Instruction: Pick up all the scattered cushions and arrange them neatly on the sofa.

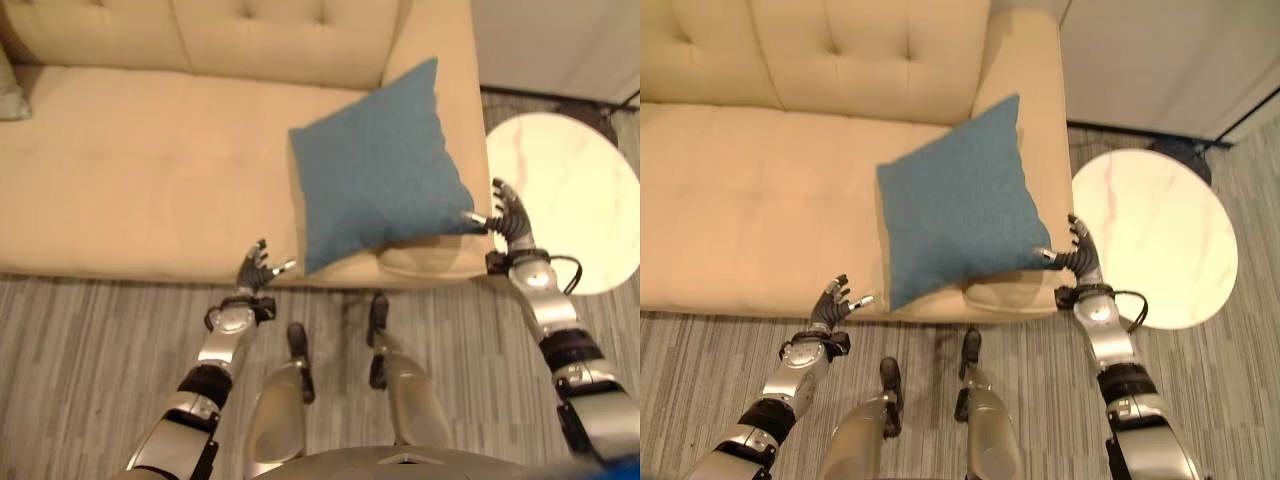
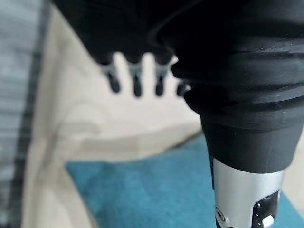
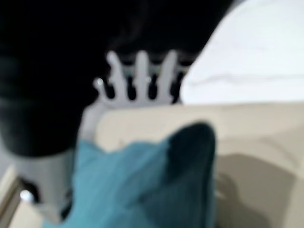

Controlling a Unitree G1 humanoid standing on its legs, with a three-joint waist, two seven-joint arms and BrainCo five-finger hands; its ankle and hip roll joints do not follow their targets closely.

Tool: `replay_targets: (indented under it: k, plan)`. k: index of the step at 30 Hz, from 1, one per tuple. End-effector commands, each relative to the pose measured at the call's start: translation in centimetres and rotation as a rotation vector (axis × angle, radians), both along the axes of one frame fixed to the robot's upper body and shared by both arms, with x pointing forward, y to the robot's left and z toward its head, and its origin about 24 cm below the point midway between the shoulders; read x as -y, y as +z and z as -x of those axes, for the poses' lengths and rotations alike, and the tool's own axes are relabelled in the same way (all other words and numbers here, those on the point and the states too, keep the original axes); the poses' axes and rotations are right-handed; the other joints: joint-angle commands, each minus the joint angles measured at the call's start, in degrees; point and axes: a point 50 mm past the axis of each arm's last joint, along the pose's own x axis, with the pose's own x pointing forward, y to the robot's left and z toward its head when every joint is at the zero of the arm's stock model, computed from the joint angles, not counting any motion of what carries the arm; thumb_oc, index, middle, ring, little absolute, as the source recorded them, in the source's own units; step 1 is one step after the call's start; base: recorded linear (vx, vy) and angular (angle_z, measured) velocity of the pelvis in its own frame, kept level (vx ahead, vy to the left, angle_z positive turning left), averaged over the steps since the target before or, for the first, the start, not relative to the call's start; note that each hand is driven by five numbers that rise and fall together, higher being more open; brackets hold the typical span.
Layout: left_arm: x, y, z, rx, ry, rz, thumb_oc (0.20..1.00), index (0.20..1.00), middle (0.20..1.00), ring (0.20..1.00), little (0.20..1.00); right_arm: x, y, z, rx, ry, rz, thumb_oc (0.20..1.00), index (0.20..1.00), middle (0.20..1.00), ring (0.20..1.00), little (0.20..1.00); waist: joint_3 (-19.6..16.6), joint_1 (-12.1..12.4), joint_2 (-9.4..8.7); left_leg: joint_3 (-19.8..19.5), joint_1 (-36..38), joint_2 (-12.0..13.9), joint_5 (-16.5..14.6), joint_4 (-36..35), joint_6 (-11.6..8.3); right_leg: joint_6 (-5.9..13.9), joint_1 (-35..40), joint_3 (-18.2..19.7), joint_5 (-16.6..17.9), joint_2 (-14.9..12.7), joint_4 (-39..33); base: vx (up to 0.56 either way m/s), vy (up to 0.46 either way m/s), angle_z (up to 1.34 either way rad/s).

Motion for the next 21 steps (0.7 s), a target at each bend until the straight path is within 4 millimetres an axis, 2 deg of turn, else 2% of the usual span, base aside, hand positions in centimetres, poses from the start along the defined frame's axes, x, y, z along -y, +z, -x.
replay_targets:
  k: [1,5,12,21]
  plan:
    - [-0.3,1.1,-0.6,0.076,0.040,0.014,1.000,1.000,1.000,1.000,1.000,1.0,3.7,-0.9,0.133,-0.034,0.017,1.000,1.000,1.000,1.000,1.000,-2.7,0.9,-0.48,-3.6,-1.8,-0.8,-0.2,2.3,-2.42,2.75,2.3,0.5,-2.4,-1.8,3.8,0.00,0.000,0.00]
    - [0.1,1.1,-0.5,0.080,0.030,0.018,1.000,1.000,1.000,1.000,1.000,0.7,5.9,-1.5,0.206,-0.029,0.019,1.000,1.000,1.000,1.000,1.000,-1.7,1.3,-0.50,-4.0,-2.5,-1.2,0.2,1.9,-2.55,2.71,1.8,0.6,-2.1,-2.2,3.4,0.02,0.027,-0.06]
    - [0.0,0.4,-0.2,0.054,0.033,0.015,1.000,1.000,1.000,1.000,1.000,0.1,7.3,-1.8,0.260,-0.003,0.007,1.000,1.000,1.000,1.000,1.000,-0.7,1.8,-0.59,-4.4,-2.4,-1.6,0.2,1.6,-2.68,2.61,2.1,0.3,-2.2,-2.5,3.2,0.01,0.015,0.09]
    - [0.1,1.4,-0.8,0.092,0.030,0.019,1.000,1.000,1.000,1.000,1.000,-1.3,9.2,-3.2,0.285,0.037,0.007,1.000,1.000,1.000,1.000,1.000,0.9,3.0,0.00,-5.1,-5.0,-1.9,0.8,2.4,-2.82,2.38,0.0,0.0,-1.7,-2.8,3.6,-0.01,0.012,0.07]
